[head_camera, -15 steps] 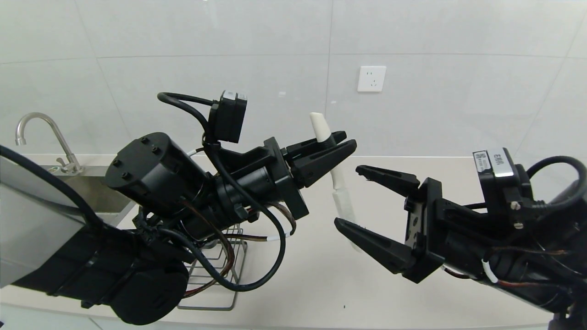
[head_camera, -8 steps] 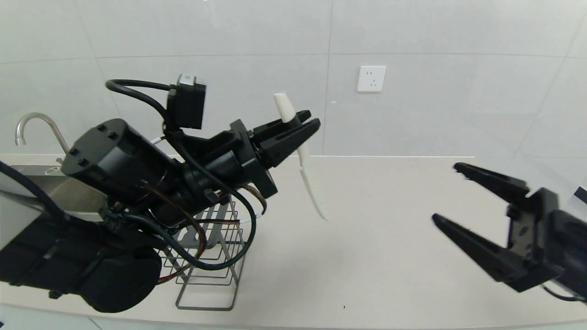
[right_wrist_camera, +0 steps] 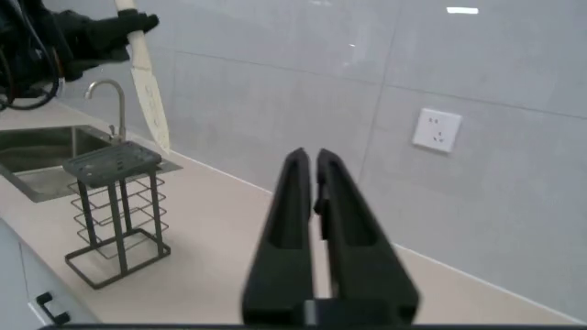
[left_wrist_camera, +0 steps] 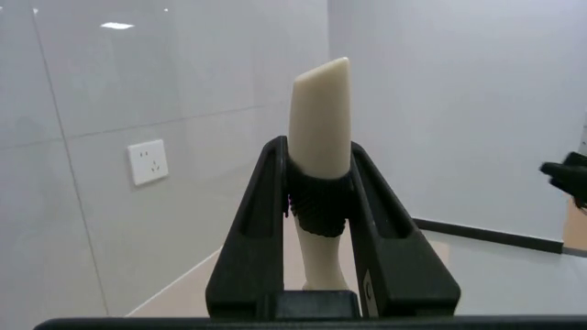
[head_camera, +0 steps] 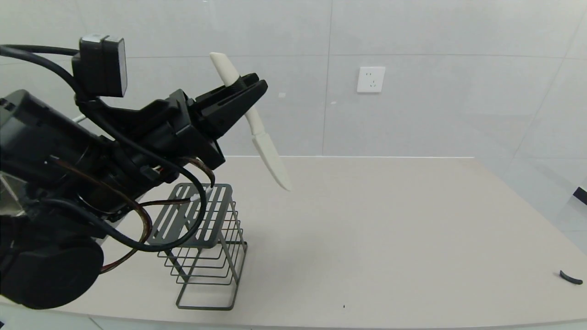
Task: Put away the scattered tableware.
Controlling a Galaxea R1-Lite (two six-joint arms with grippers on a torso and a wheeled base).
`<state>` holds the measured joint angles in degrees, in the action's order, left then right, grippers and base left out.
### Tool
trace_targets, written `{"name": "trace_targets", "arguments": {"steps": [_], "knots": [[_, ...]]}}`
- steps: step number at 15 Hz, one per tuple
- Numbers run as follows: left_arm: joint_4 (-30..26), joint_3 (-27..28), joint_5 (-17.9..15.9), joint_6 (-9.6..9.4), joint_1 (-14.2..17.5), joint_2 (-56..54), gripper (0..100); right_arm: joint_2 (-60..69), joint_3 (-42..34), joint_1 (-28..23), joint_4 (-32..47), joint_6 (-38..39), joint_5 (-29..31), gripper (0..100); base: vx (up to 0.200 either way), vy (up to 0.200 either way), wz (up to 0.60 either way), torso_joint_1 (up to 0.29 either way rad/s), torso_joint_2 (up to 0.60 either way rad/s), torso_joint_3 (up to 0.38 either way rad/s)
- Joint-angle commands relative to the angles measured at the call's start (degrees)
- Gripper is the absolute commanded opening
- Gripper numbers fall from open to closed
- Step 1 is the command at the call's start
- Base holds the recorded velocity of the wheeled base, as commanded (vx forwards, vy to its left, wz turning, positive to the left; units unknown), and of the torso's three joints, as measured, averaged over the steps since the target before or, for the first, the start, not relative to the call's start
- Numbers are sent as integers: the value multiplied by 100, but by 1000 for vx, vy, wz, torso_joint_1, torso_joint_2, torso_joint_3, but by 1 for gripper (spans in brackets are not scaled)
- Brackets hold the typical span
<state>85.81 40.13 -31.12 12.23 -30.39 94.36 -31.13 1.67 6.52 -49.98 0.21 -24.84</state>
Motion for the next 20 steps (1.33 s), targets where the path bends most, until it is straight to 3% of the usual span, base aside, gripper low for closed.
{"name": "trace_targets", "arguments": {"steps": [1, 3, 5, 7, 9, 11, 12, 14, 16, 20], "knots": [[-390, 21, -8, -186, 60, -532, 0, 3113, 492, -679, 2845, -100, 15, 0, 0, 0, 0, 0, 0, 0], [-583, 21, 1, -335, 121, -646, 0, 3113, 0, -661, 2783, -214, 41, 0, 0, 0, 0, 0, 0, 0], [-600, 12, 1, -590, 402, -646, 0, 3113, -167, -670, 4005, -267, 815, 0, 0, 0, 0, 0, 0, 0], [-592, -23, -8, -660, 666, -690, 0, 3113, -114, -661, 4893, -197, 1544, 0, 0, 0, 0, 0, 0, 0], [-671, -23, -8, -704, 789, -831, 0, 3113, -158, -670, 4743, -205, 1614, 0, 0, 0, 0, 0, 0, 0], [-1128, -32, -17, -1003, 903, -1139, 0, 3113, -167, -670, 4752, -267, 1746, 0, 0, 0, 0, 0, 0, 0], [-1286, -84, -25, -1056, 903, -1244, 0, 3113, -158, -661, 4770, -293, 1764, 0, 0, 0, 0, 0, 0, 0], [-1725, -541, -52, -1284, 842, -1604, 0, 3113, -158, -661, 4770, -346, 1773, 0, 0, 0, 0, 0, 0, 0], [-1849, -761, -69, -1618, 859, -1622, 0, 3113, -167, -661, 4778, -355, 1816, 0, 0, 0, 0, 0, 0, 0], [-1778, -796, -61, -1812, 1097, -1376, 0, 3113, -167, -661, 4972, -293, 2019, 0, 0, 0, 0, 0, 0, 0]]}}
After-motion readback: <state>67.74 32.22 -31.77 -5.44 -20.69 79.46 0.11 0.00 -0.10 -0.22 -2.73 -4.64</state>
